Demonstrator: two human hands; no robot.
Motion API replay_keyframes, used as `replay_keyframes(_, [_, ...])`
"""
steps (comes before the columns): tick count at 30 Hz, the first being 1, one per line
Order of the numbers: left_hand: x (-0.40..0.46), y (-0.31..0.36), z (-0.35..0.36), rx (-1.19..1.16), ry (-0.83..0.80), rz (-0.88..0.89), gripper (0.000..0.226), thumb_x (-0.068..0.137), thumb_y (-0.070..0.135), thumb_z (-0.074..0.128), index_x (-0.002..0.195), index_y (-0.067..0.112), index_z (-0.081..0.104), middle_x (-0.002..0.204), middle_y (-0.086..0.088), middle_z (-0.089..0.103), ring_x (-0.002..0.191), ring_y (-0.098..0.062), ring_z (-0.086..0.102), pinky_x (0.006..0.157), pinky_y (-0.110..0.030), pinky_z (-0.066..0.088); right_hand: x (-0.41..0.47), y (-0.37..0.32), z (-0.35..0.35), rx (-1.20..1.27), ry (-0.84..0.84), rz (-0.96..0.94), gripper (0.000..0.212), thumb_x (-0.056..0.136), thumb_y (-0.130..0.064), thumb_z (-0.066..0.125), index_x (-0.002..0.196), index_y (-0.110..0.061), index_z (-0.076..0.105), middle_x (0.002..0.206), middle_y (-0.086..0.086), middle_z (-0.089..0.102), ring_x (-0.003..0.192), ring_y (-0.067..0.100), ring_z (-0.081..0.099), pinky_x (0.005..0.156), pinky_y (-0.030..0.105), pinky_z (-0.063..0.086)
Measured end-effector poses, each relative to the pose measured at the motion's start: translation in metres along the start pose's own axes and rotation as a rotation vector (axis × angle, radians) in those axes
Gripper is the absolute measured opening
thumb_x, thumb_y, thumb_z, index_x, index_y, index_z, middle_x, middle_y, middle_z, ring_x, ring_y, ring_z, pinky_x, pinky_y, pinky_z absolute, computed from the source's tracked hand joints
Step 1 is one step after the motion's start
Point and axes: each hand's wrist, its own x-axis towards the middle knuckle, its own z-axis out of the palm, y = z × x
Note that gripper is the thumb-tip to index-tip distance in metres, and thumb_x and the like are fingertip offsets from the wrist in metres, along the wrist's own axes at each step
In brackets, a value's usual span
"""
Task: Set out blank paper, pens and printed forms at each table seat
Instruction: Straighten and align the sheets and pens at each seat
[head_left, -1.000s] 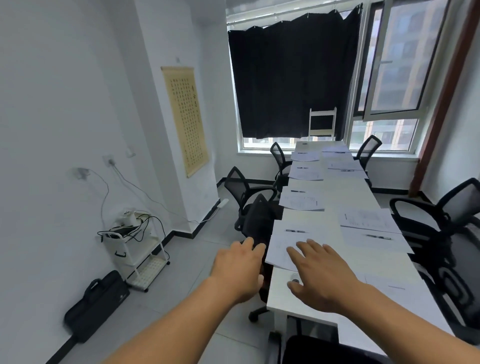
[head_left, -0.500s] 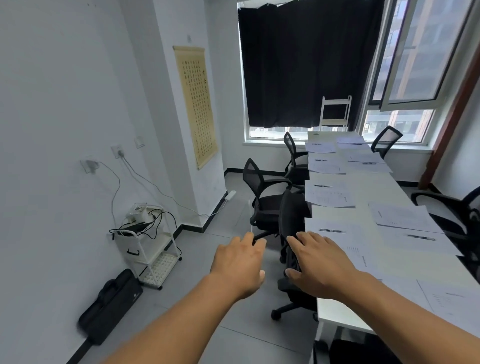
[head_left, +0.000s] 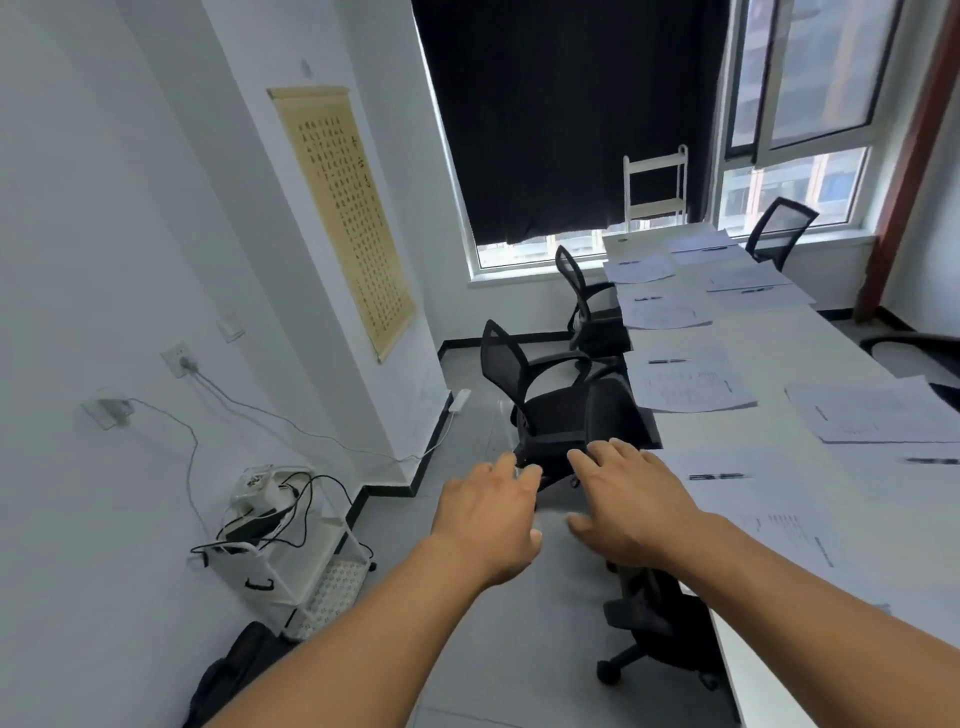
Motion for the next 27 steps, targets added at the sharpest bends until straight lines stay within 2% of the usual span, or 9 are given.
replay_keyframes(6, [0.09, -0.029, -0.009, -0.022, 0.05, 0.094, 0.061, 0.1, 0.049, 0.064, 0.152, 0.026, 0.042, 0.142, -0.002, 0.051, 0.125, -0.028, 0.058, 0.093, -0.048, 0.053, 0.059, 0.033, -0.009, -0.037, 0.003, 0.11, 0.068, 0.096, -0.06, 0.053, 0.152, -0.025, 0.039, 0.147, 0.003, 0.051, 0.139, 0.028, 0.045, 0.117, 0.048, 0.041])
replay_keyframes(11, [0.167, -0.045, 0.008, -0.022, 0.038, 0.225, 0.066, 0.1, 0.049, 0.065, 0.157, 0.026, 0.039, 0.147, -0.003, 0.048, 0.13, -0.028, 0.056, 0.099, -0.05, 0.054, 0.108, 0.057, 0.0, -0.049, -0.036, 0.247, 0.069, 0.096, -0.061, 0.052, 0.154, -0.026, 0.038, 0.151, 0.003, 0.05, 0.141, 0.029, 0.044, 0.117, 0.047, 0.041])
replay_keyframes(16, [0.256, -0.066, 0.024, -0.008, 0.065, 0.439, 0.073, 0.102, 0.05, 0.063, 0.163, 0.025, 0.034, 0.153, -0.003, 0.045, 0.134, -0.029, 0.053, 0.102, -0.05, 0.052, 0.161, 0.068, 0.012, -0.05, -0.045, 0.438, 0.062, 0.095, -0.058, 0.051, 0.147, -0.024, 0.043, 0.147, 0.005, 0.052, 0.137, 0.03, 0.046, 0.116, 0.047, 0.04])
replay_keyframes(19, [0.302, -0.07, 0.023, 0.004, 0.066, 0.579, 0.073, 0.102, 0.05, 0.063, 0.163, 0.026, 0.034, 0.156, -0.004, 0.044, 0.135, -0.029, 0.053, 0.1, -0.049, 0.05, 0.183, 0.069, 0.011, -0.038, -0.044, 0.562, 0.066, 0.097, -0.057, 0.051, 0.151, -0.022, 0.04, 0.151, 0.006, 0.05, 0.14, 0.031, 0.045, 0.116, 0.047, 0.04])
replay_keyframes(23, [0.347, -0.056, 0.017, 0.014, 0.072, 0.74, 0.071, 0.1, 0.049, 0.064, 0.16, 0.026, 0.036, 0.155, -0.004, 0.044, 0.134, -0.03, 0.053, 0.098, -0.049, 0.05, 0.189, 0.073, 0.011, -0.035, -0.055, 0.699, 0.067, 0.097, -0.059, 0.05, 0.152, -0.023, 0.039, 0.149, 0.005, 0.051, 0.138, 0.03, 0.046, 0.115, 0.048, 0.04])
replay_keyframes(27, [0.381, -0.026, 0.016, 0.02, 0.068, 0.918, 0.072, 0.1, 0.048, 0.061, 0.163, 0.029, 0.031, 0.159, -0.004, 0.04, 0.136, -0.032, 0.052, 0.098, -0.049, 0.05, 0.175, 0.092, 0.017, -0.004, -0.073, 0.884, 0.067, 0.098, -0.058, 0.05, 0.154, -0.023, 0.038, 0.149, 0.005, 0.049, 0.139, 0.03, 0.044, 0.117, 0.048, 0.038])
